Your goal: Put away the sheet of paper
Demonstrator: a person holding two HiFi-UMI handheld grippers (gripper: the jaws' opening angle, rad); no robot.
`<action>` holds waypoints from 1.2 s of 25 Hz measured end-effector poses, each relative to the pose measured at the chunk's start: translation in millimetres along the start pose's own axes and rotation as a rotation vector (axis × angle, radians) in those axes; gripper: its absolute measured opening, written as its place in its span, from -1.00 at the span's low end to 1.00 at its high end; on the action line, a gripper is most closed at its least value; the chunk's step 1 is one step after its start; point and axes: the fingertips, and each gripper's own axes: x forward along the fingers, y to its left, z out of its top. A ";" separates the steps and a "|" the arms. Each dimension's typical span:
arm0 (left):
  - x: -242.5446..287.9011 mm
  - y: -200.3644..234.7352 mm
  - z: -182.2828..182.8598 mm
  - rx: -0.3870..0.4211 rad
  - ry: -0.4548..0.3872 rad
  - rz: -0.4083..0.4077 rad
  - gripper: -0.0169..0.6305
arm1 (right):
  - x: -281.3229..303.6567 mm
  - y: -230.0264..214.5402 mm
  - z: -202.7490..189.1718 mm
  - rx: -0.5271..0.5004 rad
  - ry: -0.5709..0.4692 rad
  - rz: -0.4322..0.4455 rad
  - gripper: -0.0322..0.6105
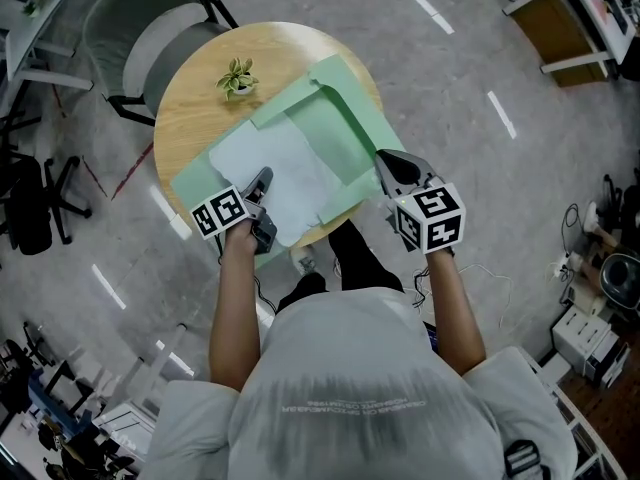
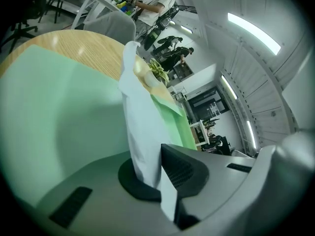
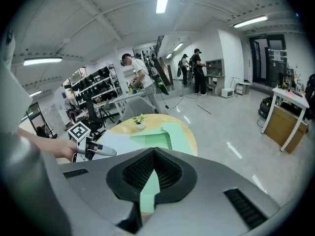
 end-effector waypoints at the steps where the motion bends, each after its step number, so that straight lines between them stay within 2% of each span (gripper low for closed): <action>1: 3.6 -1.8 1.3 0.007 0.005 0.001 -0.89 | 2.4 -2.6 1.0 0.000 -0.001 0.006 -0.83; 8: 31.6 -22.3 2.8 0.015 0.034 -0.015 -0.89 | 27.1 -21.8 11.6 -0.003 0.011 0.054 -0.83; 22: 93.6 -51.7 14.9 -0.036 0.037 -0.049 -0.89 | 79.6 -69.3 28.0 -0.064 0.095 0.111 -0.83; 30: 111.7 -60.1 14.0 -0.019 0.059 -0.068 -0.89 | 98.1 -109.2 27.7 -0.083 0.104 0.084 -0.83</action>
